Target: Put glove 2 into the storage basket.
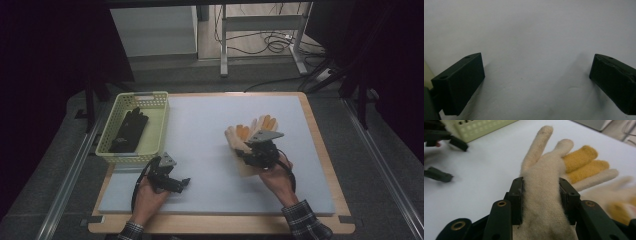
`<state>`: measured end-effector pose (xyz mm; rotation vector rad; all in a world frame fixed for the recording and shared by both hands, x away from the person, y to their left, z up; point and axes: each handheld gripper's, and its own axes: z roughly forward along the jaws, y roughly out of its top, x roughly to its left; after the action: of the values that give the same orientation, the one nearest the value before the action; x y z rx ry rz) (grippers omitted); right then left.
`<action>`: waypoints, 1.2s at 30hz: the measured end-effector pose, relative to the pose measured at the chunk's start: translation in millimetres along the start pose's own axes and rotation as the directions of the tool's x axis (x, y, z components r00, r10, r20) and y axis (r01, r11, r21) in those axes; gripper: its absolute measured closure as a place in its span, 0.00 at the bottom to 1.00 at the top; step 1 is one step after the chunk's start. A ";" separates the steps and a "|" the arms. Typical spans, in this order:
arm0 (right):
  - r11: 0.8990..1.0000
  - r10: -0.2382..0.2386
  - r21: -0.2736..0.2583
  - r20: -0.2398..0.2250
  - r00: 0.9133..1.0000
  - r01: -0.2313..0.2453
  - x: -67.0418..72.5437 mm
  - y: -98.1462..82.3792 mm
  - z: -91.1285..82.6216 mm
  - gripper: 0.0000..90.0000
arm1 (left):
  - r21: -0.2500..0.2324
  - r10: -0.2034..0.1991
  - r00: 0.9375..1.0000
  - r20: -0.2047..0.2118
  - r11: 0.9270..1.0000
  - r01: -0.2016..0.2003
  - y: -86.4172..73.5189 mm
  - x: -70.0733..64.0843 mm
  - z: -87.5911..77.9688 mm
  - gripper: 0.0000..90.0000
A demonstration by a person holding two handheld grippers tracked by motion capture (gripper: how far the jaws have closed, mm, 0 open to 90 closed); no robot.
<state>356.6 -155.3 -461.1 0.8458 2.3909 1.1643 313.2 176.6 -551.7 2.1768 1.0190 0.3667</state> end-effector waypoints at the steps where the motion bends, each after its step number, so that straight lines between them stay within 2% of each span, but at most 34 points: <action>1: 1.000 -0.008 0.006 -0.015 1.000 0.008 5.5 0.9 6.2 0.67 | 0.000 0.000 1.000 0.000 1.000 0.000 0.0 0.0 0.0 0.00; 4: 0.999 -0.026 0.024 -0.054 0.998 0.027 21.4 2.4 24.4 0.67 | 0.000 0.000 1.000 0.000 1.000 0.000 0.0 0.0 0.0 0.00; 8: 0.998 -0.033 0.042 -0.076 0.997 0.037 37.5 0.4 45.9 0.67 | 0.001 0.002 1.000 0.000 1.000 -0.002 0.0 0.0 -0.2 0.00; 11: 0.996 -0.052 0.074 -0.065 0.997 0.056 43.5 -5.7 59.8 0.66 | -0.001 -0.003 1.000 0.001 1.000 0.003 -0.1 -0.3 0.0 0.00; 13: 0.994 -0.044 0.095 -0.066 0.997 0.050 44.7 -11.7 68.0 0.64 | 0.002 0.000 1.000 0.002 1.000 0.000 -0.1 -0.1 -0.2 0.00; 15: 0.991 -0.030 0.129 -0.066 0.997 0.038 45.4 -17.3 75.0 0.55 | 0.002 0.001 1.000 0.001 1.000 -0.001 -0.1 0.0 -0.2 0.00; 17: 0.990 -0.030 0.136 -0.075 0.997 0.040 46.3 -19.1 77.0 0.43 | 0.002 0.001 1.000 0.002 1.000 -0.001 -0.1 0.0 -0.2 0.00; 19: 0.990 -0.033 0.131 -0.077 0.997 0.043 46.4 -15.8 72.6 0.37 | 0.001 -0.001 1.000 0.002 1.000 0.001 -0.1 0.0 -0.1 0.00; 23: 0.995 -0.035 0.089 -0.075 0.997 0.042 39.9 -6.8 52.6 0.36 | 0.002 0.000 1.000 0.002 1.000 0.000 -0.1 0.1 -0.2 0.00; 25: 0.995 -0.034 0.090 -0.064 0.997 0.040 35.0 -6.2 43.2 0.39 | 0.000 -0.003 1.000 0.002 1.000 0.003 -0.1 -0.1 0.0 0.00; 26: 0.994 -0.038 0.100 -0.058 0.998 0.043 32.1 -7.6 39.2 0.43 | 0.000 -0.003 1.000 0.002 1.000 0.003 -0.1 0.0 0.0 0.00; 29: 0.991 -0.049 0.122 -0.045 0.998 0.054 25.0 -17.8 30.5 0.66 | 0.000 -0.003 1.000 0.001 1.000 0.003 -0.1 0.0 0.0 0.00; 32: 0.988 -0.040 0.146 -0.049 0.998 0.047 20.0 -31.1 26.0 0.83 | 0.000 -0.003 1.000 0.001 1.000 0.003 -0.1 0.0 0.0 0.00; 36: 0.984 -0.009 0.178 -0.069 0.998 0.021 17.9 -50.2 21.7 0.94 | 0.002 0.000 1.000 0.002 1.000 0.000 -0.1 0.2 -0.1 0.00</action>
<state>336.6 -155.2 -515.1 0.8540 2.5831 0.9985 313.3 176.8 -551.7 2.1787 1.0185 0.3635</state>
